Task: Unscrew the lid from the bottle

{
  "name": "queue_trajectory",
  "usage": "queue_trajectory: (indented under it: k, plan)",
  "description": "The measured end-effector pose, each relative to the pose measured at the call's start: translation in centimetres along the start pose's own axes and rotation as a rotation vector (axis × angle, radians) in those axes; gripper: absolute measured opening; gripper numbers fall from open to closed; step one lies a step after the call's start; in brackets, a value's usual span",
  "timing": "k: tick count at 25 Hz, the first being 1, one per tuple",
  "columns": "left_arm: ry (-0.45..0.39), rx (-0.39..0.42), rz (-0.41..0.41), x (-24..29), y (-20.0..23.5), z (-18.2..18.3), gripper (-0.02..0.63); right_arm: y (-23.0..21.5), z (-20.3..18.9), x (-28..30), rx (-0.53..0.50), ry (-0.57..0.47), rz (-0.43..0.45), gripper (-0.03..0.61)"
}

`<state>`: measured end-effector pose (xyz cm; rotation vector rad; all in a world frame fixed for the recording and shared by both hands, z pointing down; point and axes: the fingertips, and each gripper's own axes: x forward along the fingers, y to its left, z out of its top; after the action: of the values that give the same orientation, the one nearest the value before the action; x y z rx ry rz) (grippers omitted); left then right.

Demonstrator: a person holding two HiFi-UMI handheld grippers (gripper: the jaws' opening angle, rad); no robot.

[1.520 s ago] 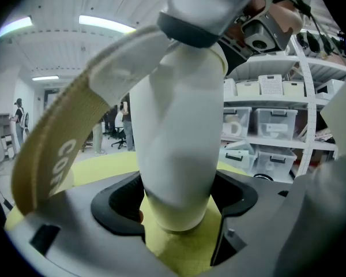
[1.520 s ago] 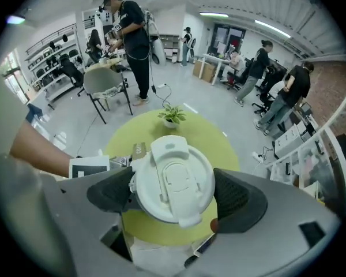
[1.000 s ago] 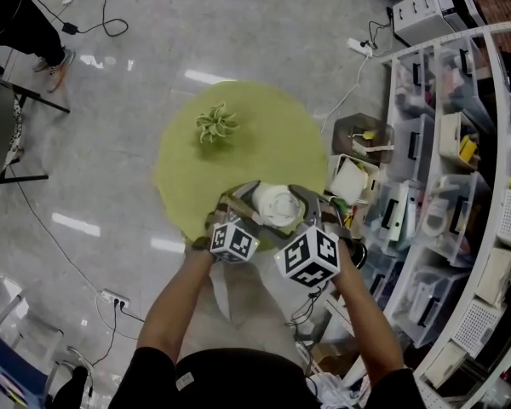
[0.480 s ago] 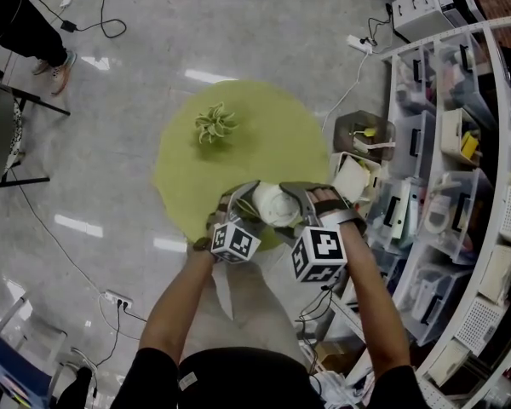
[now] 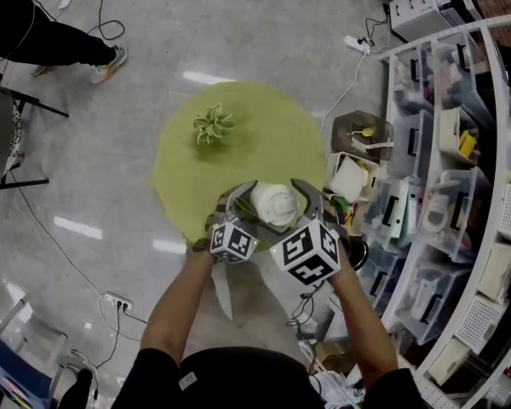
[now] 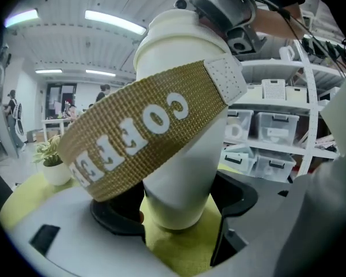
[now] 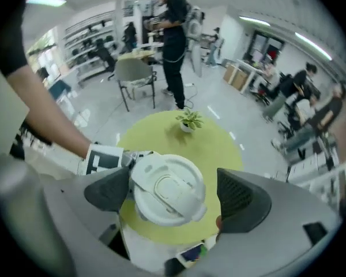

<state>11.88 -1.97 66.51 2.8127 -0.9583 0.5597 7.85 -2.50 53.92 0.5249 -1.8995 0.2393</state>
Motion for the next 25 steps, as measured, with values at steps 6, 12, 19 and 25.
queue_trajectory:
  k: [6, 12, 19, 25]
  plan:
    - [-0.001, 0.001, 0.0, 0.0, 0.0, 0.3, 0.373, -0.3, -0.5, 0.5, 0.209, 0.024, -0.137, 0.463]
    - [0.011, 0.01, 0.002, 0.0, 0.0, 0.0, 0.372, -0.5, -1.0, 1.0, 0.244, 0.054, -0.132, 0.443]
    - [0.004, 0.003, 0.002, 0.0, 0.1, 0.1, 0.371, -0.2, -0.7, 0.8, 0.11, 0.033, -0.086, 0.437]
    - [0.003, 0.003, 0.004, 0.1, 0.0, 0.0, 0.371, 0.5, -0.8, 1.0, -0.087, 0.019, -0.01, 0.436]
